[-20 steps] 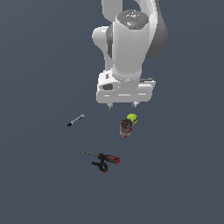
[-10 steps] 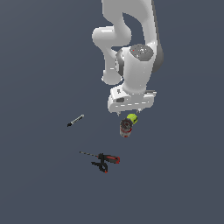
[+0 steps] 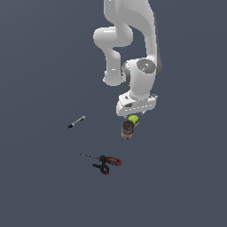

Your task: Pick up a designated object from a clutter of objects.

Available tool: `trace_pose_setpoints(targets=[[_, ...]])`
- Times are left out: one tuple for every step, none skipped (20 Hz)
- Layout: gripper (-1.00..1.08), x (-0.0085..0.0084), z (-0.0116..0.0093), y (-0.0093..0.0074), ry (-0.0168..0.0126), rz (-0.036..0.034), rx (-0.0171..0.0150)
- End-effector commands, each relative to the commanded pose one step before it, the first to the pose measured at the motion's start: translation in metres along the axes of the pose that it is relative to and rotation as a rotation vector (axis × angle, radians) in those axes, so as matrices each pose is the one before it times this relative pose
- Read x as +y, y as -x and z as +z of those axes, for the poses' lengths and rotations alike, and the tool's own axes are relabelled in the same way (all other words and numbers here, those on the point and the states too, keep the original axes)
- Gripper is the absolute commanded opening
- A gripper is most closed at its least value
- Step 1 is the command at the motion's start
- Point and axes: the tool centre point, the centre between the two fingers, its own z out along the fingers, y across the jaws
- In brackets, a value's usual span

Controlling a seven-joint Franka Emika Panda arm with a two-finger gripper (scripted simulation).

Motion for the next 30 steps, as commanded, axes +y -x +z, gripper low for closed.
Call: trace_pose_setpoints(targets=[[1.0,-0.00656,0.00904,0.00633,-0.00202,-0.01652,0.00239],[1.0,-0.00201,0.0027,0.002,-0.0007,-0.00497,0.00035],[1.0,-0.00175,0.00232,0.00175,-0.00064,-0.00431,0.0003],[1.0,-0.00149,0.00194,0.00149,-0.00056,-0.00367,0.00026],[1.0,-0.00121,0.00158,0.00123,-0.00047,-0.00297,0.00021],[1.0,-0.00096,0.00122,0.00096,-0.00038,-0.00236,0.00017],[1.0,-0.00068,0.00087,0.00069,-0.00027,-0.00167,0.00012],[1.0,-0.00039,0.00052,0.00042,-0.00016,-0.00096,0.00007],[1.0,0.00001,0.00018,0.00014,0.0,0.0,0.0],[1.0,0.00043,-0.00082,-0.00058,0.00016,0.00121,-0.00095],[1.0,0.0,0.00026,0.00002,0.0,0.0,0.0],[1.0,0.0,0.00079,0.00005,0.0,0.0,0.0],[1.0,0.0,0.00131,0.00007,0.0,0.0,0.0],[1.0,-0.00001,0.00182,0.0001,0.0,0.0,0.0],[1.0,-0.00001,0.00233,0.00012,0.0,0.0,0.0],[1.0,-0.00001,0.00283,0.00014,0.0,0.0,0.0],[1.0,-0.00025,0.00324,0.00016,-0.00035,-0.00057,0.00019],[1.0,-0.00002,0.0038,0.00016,0.0,0.0,0.0],[1.0,-0.00001,0.00426,0.00016,0.0,0.0,0.0],[1.0,-0.00024,0.00461,0.00016,-0.00031,-0.00056,0.00025],[1.0,0.00001,0.00466,0.00012,0.0,0.0,0.0],[1.0,0.00002,0.00414,0.00008,0.0,0.0,0.0],[1.0,0.00003,0.00363,0.00005,0.0,0.0,0.0],[1.0,-0.00025,0.00298,0.00003,0.00001,-0.00062,0.0003],[1.0,0.00004,0.00263,0.00002,0.0,0.0,0.0],[1.0,0.00004,0.00214,0.00001,0.0,0.0,0.0],[1.0,0.00003,0.00166,0.0,0.0,0.0,0.0],[1.0,0.00003,0.00118,0.0,0.0,0.0,0.0],[1.0,0.00002,0.00071,0.0,0.0,0.0,0.0],[1.0,0.00001,0.00024,0.0,0.0,0.0,0.0]])
